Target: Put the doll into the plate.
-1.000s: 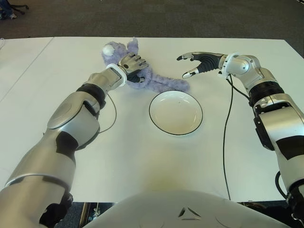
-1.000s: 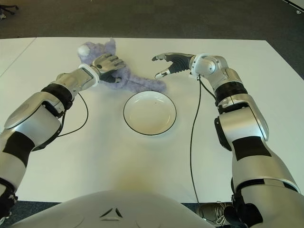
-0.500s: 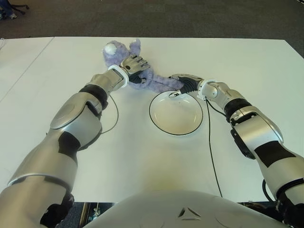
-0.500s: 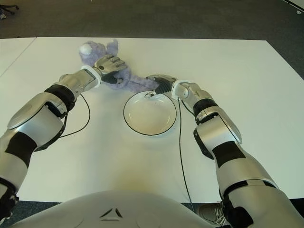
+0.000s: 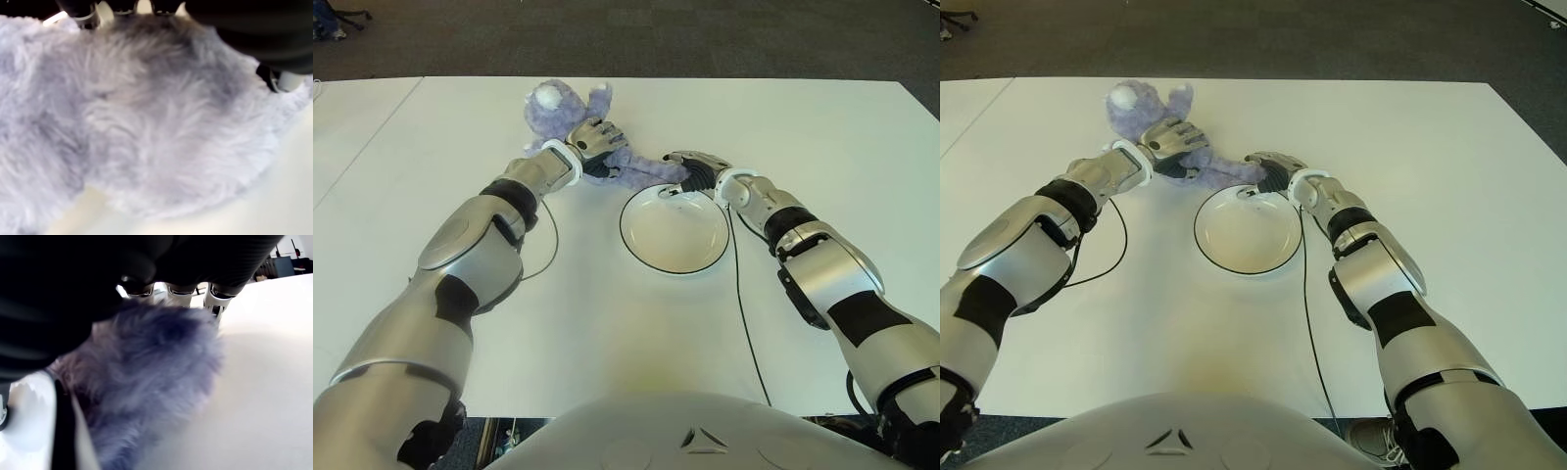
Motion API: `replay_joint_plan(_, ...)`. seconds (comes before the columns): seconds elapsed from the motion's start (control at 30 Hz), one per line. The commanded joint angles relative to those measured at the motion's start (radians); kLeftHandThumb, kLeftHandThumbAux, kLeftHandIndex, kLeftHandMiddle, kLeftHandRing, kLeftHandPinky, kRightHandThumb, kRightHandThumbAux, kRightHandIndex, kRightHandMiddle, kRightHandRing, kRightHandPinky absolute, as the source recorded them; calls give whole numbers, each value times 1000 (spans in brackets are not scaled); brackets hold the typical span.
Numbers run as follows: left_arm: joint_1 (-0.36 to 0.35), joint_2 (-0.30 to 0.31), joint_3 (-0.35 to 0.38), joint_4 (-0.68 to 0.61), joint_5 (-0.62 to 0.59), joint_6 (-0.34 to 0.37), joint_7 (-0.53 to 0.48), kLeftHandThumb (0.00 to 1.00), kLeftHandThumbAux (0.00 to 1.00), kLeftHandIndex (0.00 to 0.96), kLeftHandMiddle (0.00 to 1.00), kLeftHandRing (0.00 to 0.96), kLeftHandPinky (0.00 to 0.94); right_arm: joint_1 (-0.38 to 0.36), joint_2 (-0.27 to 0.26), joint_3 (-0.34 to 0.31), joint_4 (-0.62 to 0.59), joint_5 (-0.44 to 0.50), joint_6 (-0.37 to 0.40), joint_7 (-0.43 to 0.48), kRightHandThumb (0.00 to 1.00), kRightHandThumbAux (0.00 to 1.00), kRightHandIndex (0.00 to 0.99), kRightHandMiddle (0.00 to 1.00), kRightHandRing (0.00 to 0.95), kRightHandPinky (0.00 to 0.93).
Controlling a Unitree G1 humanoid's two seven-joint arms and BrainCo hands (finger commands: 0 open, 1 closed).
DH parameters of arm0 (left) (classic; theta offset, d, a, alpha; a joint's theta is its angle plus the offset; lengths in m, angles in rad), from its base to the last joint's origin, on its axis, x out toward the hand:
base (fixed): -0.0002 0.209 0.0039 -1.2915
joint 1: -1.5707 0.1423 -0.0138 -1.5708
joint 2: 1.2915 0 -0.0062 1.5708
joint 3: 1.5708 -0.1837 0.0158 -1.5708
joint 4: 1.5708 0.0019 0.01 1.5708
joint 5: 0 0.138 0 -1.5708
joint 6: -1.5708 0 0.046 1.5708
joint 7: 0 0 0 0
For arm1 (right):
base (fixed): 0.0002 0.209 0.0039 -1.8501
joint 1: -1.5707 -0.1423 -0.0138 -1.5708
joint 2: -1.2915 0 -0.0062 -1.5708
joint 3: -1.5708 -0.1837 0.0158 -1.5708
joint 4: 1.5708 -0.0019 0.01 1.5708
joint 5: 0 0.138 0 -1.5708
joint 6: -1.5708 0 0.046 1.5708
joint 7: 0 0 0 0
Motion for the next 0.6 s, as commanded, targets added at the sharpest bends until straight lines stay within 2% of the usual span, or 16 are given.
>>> replay_joint_plan(0.03,78,8,-26,-22,28,-45,-13,353,205,0,0,0,0,37,24,1,24,-4,45,4,133,437,0,0,0,6)
replay_joint_plan(0.33,104,37,-22,-87,29,-53,-4,328,217,0,0,0,0,49,29,-18,27,6,62,19,144,449,0,0,0,4)
replay_joint_plan(0.6,116,39,-28,-85,44,-38,9,299,203,0,0,0,0,57,25,-24,27,9,64,22,151,476,0,0,0,11)
